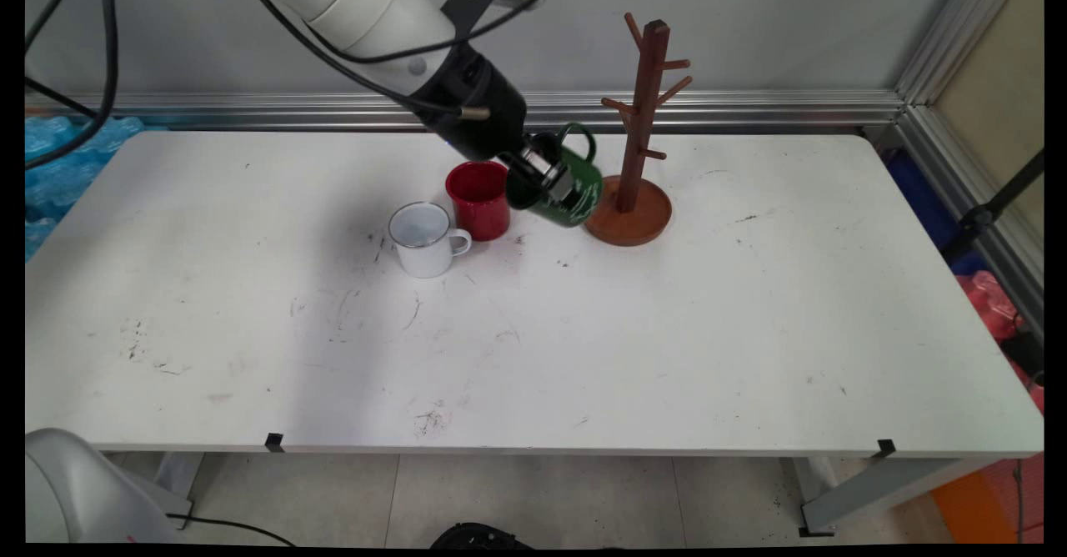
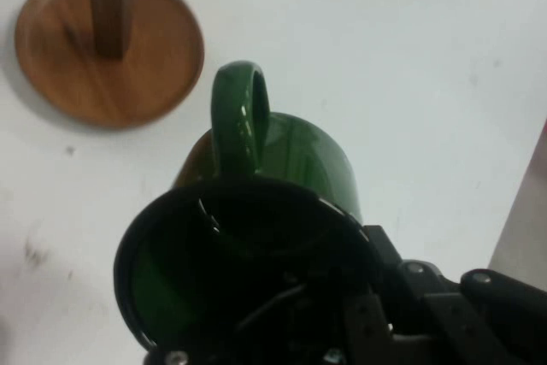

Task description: Place the picked object on the table

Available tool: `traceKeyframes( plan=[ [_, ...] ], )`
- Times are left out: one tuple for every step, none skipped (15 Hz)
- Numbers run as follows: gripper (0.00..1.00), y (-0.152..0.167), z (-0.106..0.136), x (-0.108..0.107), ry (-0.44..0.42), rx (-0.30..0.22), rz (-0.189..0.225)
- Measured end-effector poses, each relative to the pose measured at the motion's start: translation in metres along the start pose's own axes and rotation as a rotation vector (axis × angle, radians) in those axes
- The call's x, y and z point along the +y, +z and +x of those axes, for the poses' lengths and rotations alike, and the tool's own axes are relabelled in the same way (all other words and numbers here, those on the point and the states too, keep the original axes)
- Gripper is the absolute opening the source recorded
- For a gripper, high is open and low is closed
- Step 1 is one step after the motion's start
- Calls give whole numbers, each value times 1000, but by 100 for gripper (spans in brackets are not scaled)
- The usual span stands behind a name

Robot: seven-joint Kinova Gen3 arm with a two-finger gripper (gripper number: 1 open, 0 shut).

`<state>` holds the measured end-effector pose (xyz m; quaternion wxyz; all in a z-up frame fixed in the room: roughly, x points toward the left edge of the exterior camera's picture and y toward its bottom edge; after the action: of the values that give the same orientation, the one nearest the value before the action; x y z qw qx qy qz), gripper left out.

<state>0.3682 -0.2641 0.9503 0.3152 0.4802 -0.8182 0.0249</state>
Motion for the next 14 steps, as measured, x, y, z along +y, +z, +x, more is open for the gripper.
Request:
traceKeyframes(
  plan=[
    [0, 1, -2, 2, 3, -20, 11],
    [0, 2, -3, 5, 5, -43, 23],
    [0, 3, -4, 6, 6, -56, 29],
    [0, 5, -5, 8, 13, -76, 38],
    [0, 8, -7, 10, 28, -99, 49],
    [0, 11, -8, 12, 44, -121, 57],
    [0, 15, -8, 14, 63, -143, 66],
    [0, 19, -8, 15, 81, -164, 76],
    [0, 22, -9, 16, 93, -181, 85],
    [0, 25, -9, 16, 100, -193, 91],
    [0, 28, -9, 17, 109, -210, 101],
    [0, 31, -9, 18, 115, -222, 107],
    [0, 35, -9, 19, 122, -240, 116],
    [0, 39, -10, 20, 128, -260, 126]
  ],
)
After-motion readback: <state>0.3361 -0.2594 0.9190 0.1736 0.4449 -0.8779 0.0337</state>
